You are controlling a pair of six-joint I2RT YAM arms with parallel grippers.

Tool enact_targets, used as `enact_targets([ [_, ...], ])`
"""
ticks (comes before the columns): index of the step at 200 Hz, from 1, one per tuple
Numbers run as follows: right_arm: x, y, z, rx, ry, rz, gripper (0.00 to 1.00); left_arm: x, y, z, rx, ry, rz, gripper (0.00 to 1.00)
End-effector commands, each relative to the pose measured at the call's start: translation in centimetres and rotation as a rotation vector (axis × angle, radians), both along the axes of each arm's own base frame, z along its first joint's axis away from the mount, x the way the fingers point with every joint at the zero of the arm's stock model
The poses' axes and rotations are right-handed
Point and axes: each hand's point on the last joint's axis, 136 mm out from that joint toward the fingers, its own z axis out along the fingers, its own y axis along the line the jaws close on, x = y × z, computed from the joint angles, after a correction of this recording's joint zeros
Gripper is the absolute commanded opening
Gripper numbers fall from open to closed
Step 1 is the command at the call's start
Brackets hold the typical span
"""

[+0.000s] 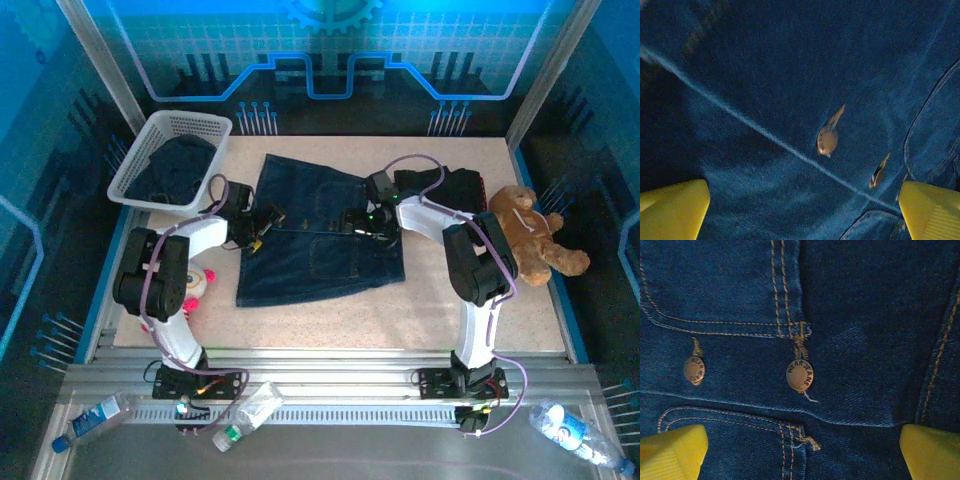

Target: Fold and stack the skirts

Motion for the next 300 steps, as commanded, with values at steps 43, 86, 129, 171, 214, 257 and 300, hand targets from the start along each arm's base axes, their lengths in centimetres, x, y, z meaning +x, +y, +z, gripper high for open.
enact_targets([
  [43,2.8,2.8,5.0,0.189,-0.05,0.08,1.0,-1.5,5.3,1.2,-0.005,-0.046,0.162,0.99],
  [86,9.4,0.5,8.5,0.144,-0.163,0.007,1.0,7.0,4.8,11.6,0.045,-0.298,0.085,0.99],
  [129,15.3,-1.1,6.7,0.12,-0.179,-0.057,1.0,15.5,5.8,11.9,0.04,-0.437,0.209,0.99],
  [171,18.4,-1.1,4.7,0.095,-0.156,-0.076,1.0,21.6,2.6,8.6,-0.077,-0.42,0.171,0.99],
  [214,18.6,-1.2,1.9,0.087,-0.11,-0.127,1.0,25.4,1.6,6.1,-0.068,-0.378,0.138,0.99],
  [257,18.1,-3.1,-0.2,-0.008,-0.07,-0.205,1.0,24.1,4.7,0.4,0.058,-0.184,0.23,0.99],
  [300,16.9,-3.3,-1.8,-0.031,-0.025,-0.212,1.0,23.1,5.8,-3.1,0.017,-0.073,0.231,0.99],
])
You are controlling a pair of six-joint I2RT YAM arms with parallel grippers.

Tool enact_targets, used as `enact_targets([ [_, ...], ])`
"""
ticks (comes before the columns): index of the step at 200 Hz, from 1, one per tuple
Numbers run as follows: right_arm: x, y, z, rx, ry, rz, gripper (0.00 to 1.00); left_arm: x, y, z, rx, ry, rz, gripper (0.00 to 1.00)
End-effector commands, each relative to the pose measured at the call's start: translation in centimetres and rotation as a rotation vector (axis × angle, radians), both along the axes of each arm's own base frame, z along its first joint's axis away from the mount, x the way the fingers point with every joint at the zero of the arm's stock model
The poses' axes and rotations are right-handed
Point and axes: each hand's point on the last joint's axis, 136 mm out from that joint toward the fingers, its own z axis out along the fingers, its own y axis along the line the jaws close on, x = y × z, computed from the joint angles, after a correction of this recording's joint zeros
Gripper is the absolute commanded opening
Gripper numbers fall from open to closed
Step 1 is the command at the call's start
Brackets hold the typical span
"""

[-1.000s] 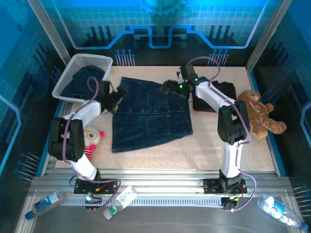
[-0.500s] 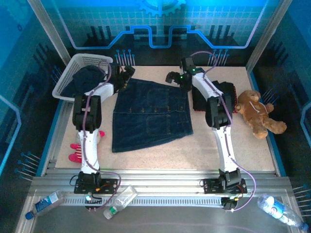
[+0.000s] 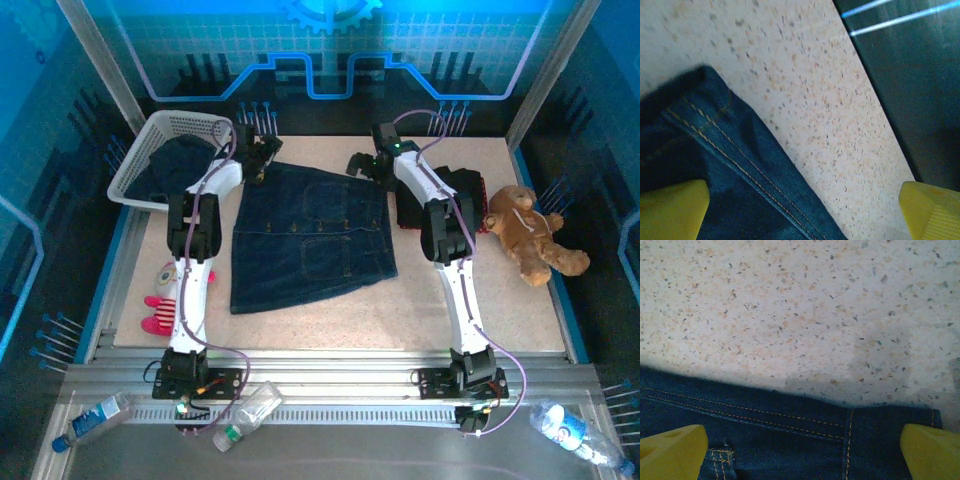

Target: Fold and stack the skirts

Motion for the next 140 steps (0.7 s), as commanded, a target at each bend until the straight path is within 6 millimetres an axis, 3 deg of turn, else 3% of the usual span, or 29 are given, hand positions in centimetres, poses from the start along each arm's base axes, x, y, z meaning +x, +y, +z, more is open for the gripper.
enact_targets([
  [1,-1.4,-0.1,-2.9,-0.023,0.081,-0.027,1.0,-1.8,1.6,-5.3,-0.005,0.162,0.02,0.99],
  [22,-1.1,0.7,-2.4,-0.034,0.063,-0.019,1.0,-1.2,1.1,-6.7,-0.014,0.177,-0.014,0.99],
  [39,-0.9,0.8,-1.3,-0.039,0.044,-0.024,1.0,0.1,1.0,-5.2,0.043,0.146,-0.08,0.99],
  [50,-0.6,1.2,0.4,-0.03,0.004,-0.016,1.0,0.7,1.0,-2.8,0.084,0.114,-0.124,0.99],
  [67,-0.6,2.0,3.9,-0.003,-0.08,0.0,1.0,1.7,0.6,2.6,0.103,-0.003,-0.179,0.99],
  [84,-1.5,2.7,7.6,-0.007,-0.166,0.021,1.0,1.4,0.2,8.1,0.118,-0.097,-0.209,0.99],
  [90,-2.1,2.9,9.6,-0.016,-0.204,0.027,1.0,1.0,0.1,9.8,0.124,-0.12,-0.215,0.99],
  [102,-3.4,3.3,11.6,-0.034,-0.24,0.054,1.0,-0.1,-0.4,12.8,0.123,-0.161,-0.234,0.99],
  [140,-9.3,3.7,14.0,-0.075,-0.247,0.113,1.0,-5.6,-2.7,19.2,0.07,-0.248,-0.308,0.99],
])
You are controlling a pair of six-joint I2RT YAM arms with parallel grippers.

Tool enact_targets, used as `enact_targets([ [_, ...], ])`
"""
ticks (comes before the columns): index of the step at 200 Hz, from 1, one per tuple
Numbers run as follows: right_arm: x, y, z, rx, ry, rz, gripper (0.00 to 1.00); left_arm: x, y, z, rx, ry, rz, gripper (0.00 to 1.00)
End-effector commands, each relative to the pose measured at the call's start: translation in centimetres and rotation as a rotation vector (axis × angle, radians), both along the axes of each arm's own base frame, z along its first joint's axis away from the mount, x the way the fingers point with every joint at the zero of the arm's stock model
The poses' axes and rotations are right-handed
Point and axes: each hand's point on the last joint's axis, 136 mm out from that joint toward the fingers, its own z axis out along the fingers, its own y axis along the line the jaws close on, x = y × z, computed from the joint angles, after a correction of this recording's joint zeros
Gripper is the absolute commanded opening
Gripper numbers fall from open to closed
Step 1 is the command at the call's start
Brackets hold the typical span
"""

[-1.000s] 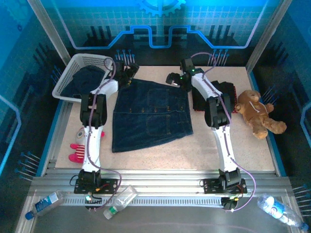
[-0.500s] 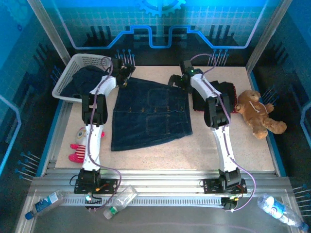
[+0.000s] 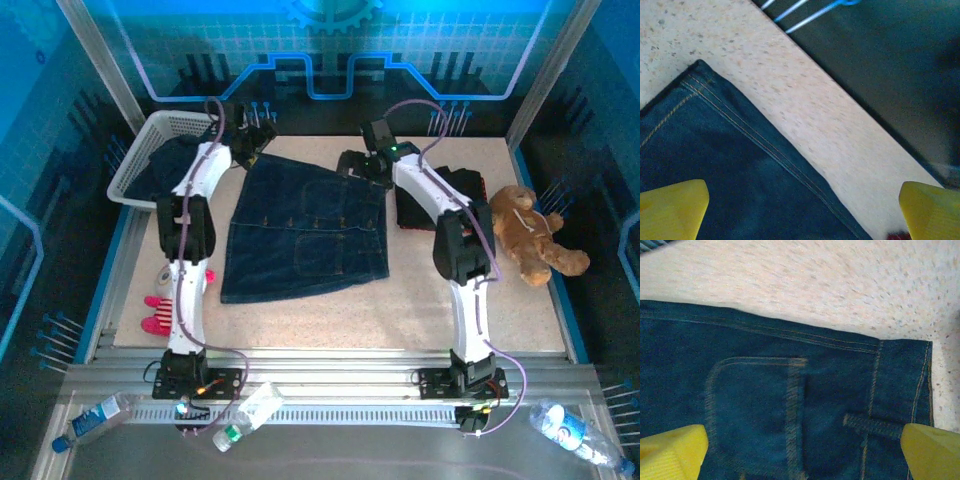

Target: Fold and stack the skirts

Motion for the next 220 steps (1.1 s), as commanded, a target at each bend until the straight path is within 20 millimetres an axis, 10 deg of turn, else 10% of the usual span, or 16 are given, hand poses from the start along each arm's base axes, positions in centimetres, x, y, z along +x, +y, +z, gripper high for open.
enact_targets([
  [1,-3.1,0.2,3.8,-0.016,-0.083,0.032,1.0,-3.4,-2.2,9.6,-0.035,-0.178,-0.103,0.99],
  [40,-9.5,-0.8,4.6,0.172,-0.159,0.024,1.0,-12.1,-3.6,11.4,-0.035,-0.181,-0.137,0.99],
  [78,-16.2,-4.3,2.1,0.132,-0.029,0.013,1.0,-22.3,-2.0,5.1,-0.08,-0.002,-0.03,0.99],
  [135,-24.3,-4.0,-4.9,0.297,0.264,0.034,1.0,-34.8,-1.8,-3.8,-0.292,0.268,0.132,0.99],
  [185,-27.8,-4.8,-9.6,0.346,0.418,-0.095,1.0,-40.9,-0.8,-6.2,-0.328,0.342,0.22,0.99],
  [220,-27.1,-2.4,-9.4,0.429,0.429,-0.015,0.9,-42.9,-1.1,-7.6,-0.338,0.419,0.217,0.99],
])
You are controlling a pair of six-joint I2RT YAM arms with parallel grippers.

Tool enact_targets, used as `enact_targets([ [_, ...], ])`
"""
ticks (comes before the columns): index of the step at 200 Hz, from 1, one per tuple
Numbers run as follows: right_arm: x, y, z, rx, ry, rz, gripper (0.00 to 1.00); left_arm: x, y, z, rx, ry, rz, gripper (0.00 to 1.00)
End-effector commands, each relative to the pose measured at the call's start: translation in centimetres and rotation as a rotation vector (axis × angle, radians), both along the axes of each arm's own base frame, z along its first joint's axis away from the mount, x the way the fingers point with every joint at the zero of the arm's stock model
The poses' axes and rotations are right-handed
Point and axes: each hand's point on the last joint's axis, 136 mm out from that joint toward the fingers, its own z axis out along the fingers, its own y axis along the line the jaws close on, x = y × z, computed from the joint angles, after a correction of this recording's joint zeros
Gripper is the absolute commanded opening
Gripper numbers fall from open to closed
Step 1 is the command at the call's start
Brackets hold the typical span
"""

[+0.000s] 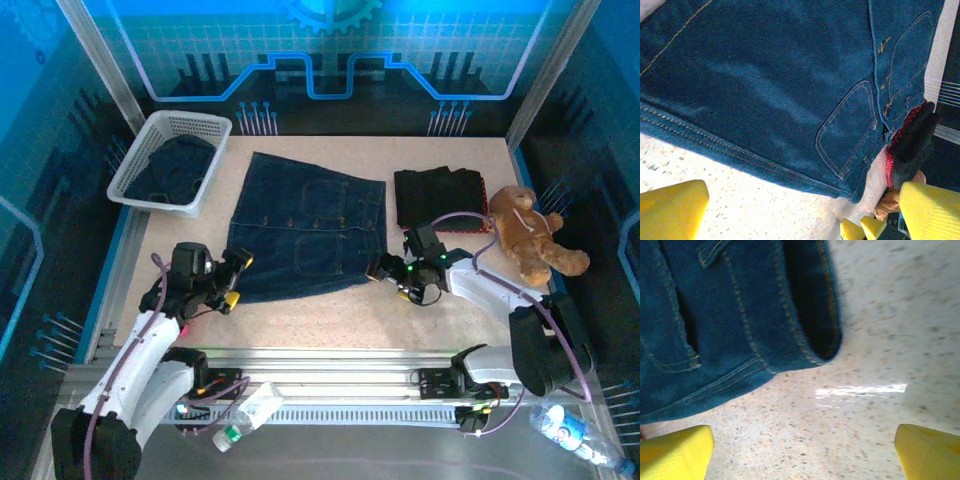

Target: Fold and stack the skirts

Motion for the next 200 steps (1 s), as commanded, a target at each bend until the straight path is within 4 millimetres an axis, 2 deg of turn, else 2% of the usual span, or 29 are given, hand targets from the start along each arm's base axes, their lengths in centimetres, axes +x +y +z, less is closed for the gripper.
enact_targets([
  [1,0.9,2.0,0.7,0.092,-0.008,0.018,0.9,-2.6,-0.3,-2.5,-0.033,0.136,0.006,0.99],
  [32,2.0,1.4,0.9,0.054,-0.049,-0.043,0.87,-3.0,-0.4,-3.4,-0.048,0.154,0.013,0.99],
  [59,2.2,0.6,-0.3,0.021,-0.032,-0.109,0.88,-2.4,-0.2,-3.5,-0.047,0.133,0.027,0.99],
  [93,3.2,1.0,-0.9,0.043,-0.037,-0.146,0.87,-2.1,-0.1,-3.7,-0.039,0.124,0.037,0.99],
  [140,3.4,0.5,-2.3,0.021,-0.017,-0.205,0.86,-1.5,0.1,-4.0,-0.043,0.115,0.057,0.99],
  [170,4.1,1.0,-2.4,0.052,-0.031,-0.21,0.81,-1.8,0.0,-4.9,-0.044,0.149,0.054,0.99],
  [200,4.1,1.5,-2.6,0.075,-0.026,-0.195,0.72,-2.1,0.0,-5.2,-0.04,0.173,0.046,0.99],
])
